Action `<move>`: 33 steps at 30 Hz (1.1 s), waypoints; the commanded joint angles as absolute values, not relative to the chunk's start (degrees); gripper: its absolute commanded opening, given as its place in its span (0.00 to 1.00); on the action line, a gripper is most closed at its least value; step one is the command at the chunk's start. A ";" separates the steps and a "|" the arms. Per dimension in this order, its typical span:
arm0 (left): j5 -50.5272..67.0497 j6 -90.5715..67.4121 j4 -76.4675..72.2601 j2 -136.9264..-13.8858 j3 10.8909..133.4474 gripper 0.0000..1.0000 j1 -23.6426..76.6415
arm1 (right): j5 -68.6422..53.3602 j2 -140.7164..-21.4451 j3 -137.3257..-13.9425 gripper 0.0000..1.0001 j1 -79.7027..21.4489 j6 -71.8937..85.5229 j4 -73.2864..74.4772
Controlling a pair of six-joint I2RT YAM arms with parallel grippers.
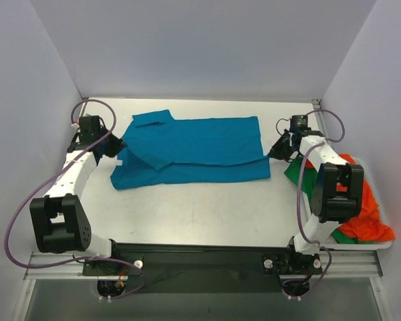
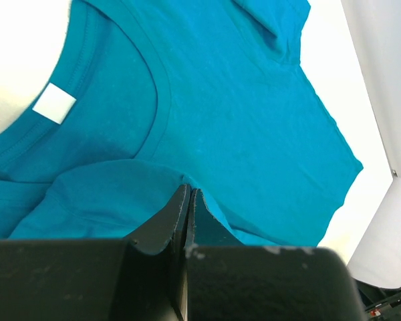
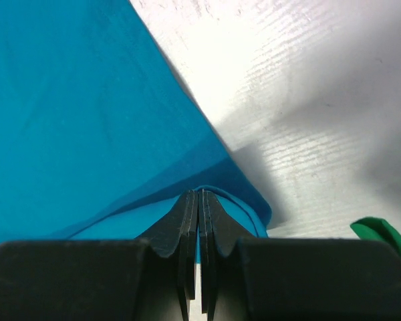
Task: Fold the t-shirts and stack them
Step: Fold the flattened tshirt in 1/3 of the way
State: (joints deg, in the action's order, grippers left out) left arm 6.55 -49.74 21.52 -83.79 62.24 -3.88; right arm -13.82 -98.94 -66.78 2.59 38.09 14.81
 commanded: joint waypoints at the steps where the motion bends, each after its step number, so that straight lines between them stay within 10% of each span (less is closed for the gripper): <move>1: 7.12 -48.52 18.81 -81.39 62.14 0.00 -5.10 | -15.38 -99.93 -70.05 0.00 2.46 37.62 15.21; 23: 7.91 -47.64 16.52 -87.10 62.05 0.00 -6.33 | -14.85 -106.96 -76.20 0.00 1.05 36.65 16.08; 26: 9.04 -47.02 15.47 -88.85 62.58 0.07 -6.59 | -14.59 -107.05 -76.90 0.24 1.05 35.77 16.61; 30: 9.49 -46.41 14.33 -88.43 62.76 0.58 -7.29 | -14.42 -105.12 -77.26 0.66 0.97 34.63 18.10; 33: 10.11 -46.14 13.88 -85.53 61.27 0.67 -8.35 | -12.92 -101.79 -75.34 0.70 0.36 34.45 19.51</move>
